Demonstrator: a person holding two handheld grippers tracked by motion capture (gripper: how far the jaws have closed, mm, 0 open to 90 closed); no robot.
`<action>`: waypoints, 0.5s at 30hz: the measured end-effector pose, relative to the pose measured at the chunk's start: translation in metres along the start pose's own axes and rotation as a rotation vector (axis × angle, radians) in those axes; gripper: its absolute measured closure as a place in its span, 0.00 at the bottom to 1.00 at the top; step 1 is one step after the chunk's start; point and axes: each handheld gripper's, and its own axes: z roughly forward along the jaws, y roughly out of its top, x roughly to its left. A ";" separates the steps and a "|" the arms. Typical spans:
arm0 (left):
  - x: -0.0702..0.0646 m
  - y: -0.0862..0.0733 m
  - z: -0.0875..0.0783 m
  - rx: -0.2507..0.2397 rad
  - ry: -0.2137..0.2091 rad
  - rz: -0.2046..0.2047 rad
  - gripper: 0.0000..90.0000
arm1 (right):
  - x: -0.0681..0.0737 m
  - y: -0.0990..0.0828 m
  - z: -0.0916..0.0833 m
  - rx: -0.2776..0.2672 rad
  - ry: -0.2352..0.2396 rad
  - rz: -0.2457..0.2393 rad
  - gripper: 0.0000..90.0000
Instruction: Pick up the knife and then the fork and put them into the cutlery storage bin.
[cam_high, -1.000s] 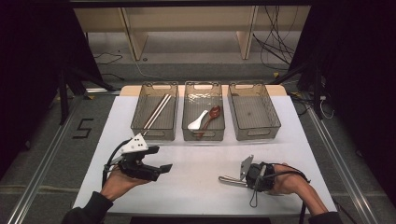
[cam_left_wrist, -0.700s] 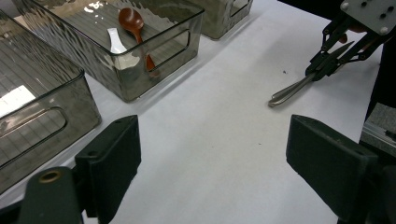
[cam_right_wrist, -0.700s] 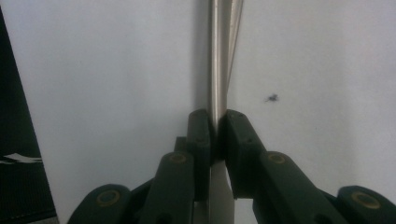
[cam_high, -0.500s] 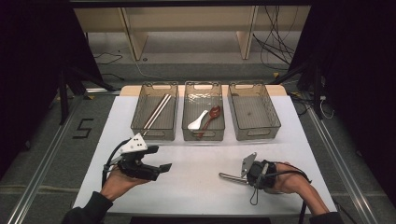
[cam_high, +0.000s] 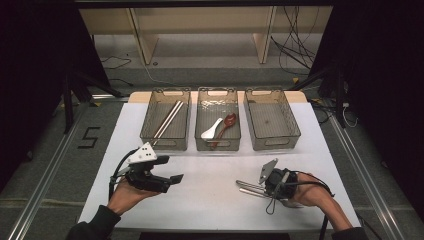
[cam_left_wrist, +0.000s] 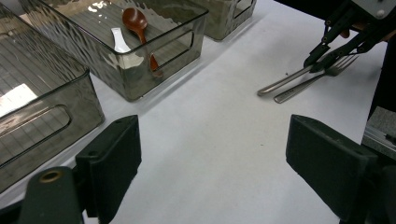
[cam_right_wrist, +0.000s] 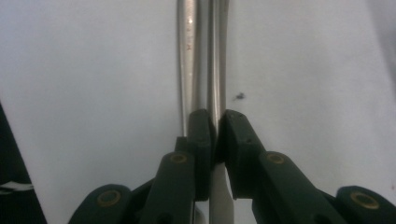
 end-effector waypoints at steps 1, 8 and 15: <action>0.000 0.000 0.000 -0.003 0.000 -0.003 0.19 | -0.001 -0.001 0.000 -0.007 0.000 0.020 0.91; 0.003 -0.001 -0.002 -0.006 0.002 -0.014 0.20 | -0.008 -0.003 -0.004 -0.042 -0.008 0.095 0.92; 0.005 -0.001 -0.004 -0.022 0.014 -0.026 0.20 | -0.014 -0.007 -0.012 -0.091 -0.014 0.156 0.92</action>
